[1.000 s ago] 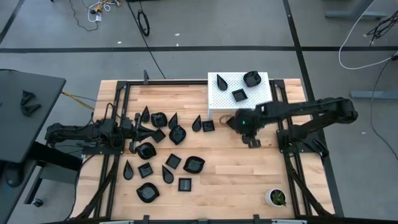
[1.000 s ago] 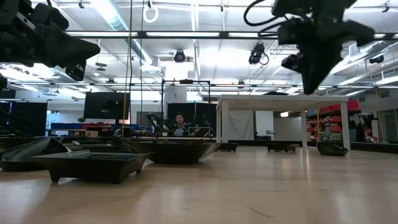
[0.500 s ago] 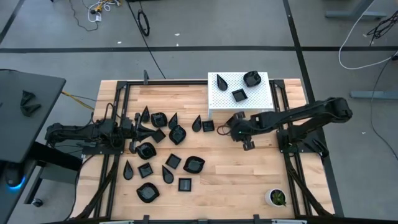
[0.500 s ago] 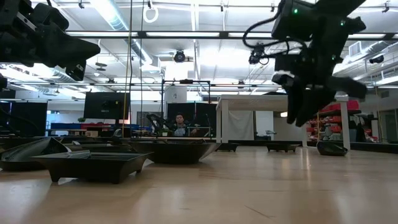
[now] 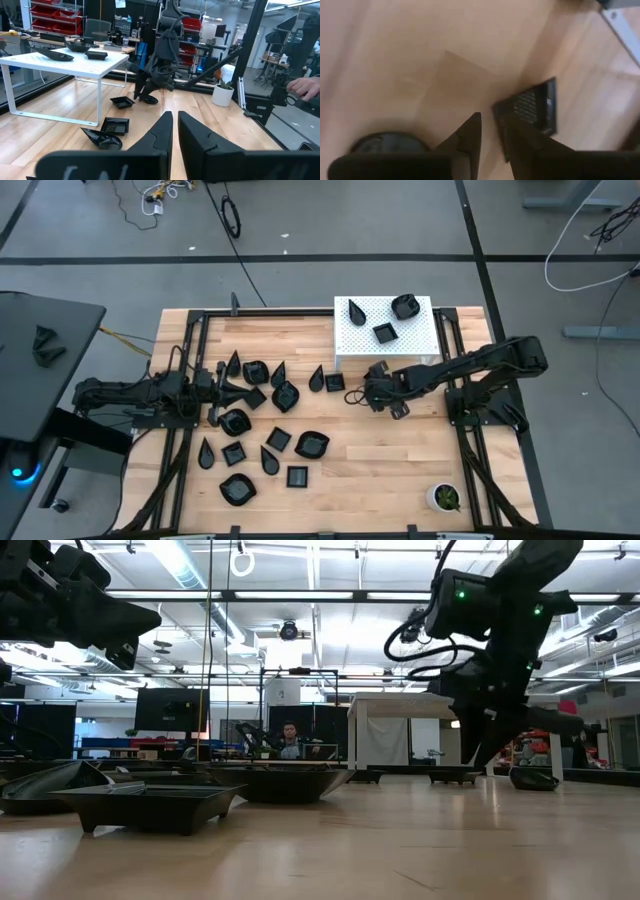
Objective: Pick & Place Mini shaped plates
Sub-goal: Stack the black square plate on the black square plate on the shelf
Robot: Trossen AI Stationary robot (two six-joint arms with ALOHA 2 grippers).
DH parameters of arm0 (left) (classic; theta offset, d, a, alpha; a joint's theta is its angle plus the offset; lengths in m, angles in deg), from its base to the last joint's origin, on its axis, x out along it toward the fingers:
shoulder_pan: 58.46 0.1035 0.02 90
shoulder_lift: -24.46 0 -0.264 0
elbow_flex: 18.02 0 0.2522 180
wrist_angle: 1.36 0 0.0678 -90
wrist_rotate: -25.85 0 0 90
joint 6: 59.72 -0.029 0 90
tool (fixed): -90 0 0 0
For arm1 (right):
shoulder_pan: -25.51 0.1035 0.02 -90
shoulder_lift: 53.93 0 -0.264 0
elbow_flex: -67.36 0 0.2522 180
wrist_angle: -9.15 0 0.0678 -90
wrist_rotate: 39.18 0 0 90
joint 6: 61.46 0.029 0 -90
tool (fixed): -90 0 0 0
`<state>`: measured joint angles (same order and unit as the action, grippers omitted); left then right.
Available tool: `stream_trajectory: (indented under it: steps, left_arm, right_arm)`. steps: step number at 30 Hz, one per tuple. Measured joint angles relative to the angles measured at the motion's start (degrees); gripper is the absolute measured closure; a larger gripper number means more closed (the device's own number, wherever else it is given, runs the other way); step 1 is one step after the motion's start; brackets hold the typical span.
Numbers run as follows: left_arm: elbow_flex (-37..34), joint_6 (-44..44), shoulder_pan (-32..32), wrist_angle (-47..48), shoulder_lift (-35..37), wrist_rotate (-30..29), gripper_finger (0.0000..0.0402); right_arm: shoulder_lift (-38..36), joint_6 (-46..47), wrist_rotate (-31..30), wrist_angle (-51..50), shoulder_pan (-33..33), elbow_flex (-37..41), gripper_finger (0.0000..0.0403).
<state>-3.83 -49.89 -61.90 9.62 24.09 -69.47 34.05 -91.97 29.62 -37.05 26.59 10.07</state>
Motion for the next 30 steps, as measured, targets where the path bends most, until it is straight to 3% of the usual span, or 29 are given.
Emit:
stream_trajectory:
  steps: [5,18,30]
  left_arm:
    - [0.0,0.0,0.0,0.0,0.0,0.0,0.0369]
    - [0.0,0.0,0.0,0.0,0.0,0.0,0.0369]
    - [0.0,0.0,0.0,0.0,0.0,0.0,0.0369]
  right_arm:
    - [1.2,-0.4,-3.7,-0.1,0.0,0.0,0.0321]
    - [4.9,-4.3,-3.7,-0.5,-0.7,0.0,0.0327]
    - [5.0,-4.6,-4.3,0.4,0.1,0.0,0.0397]
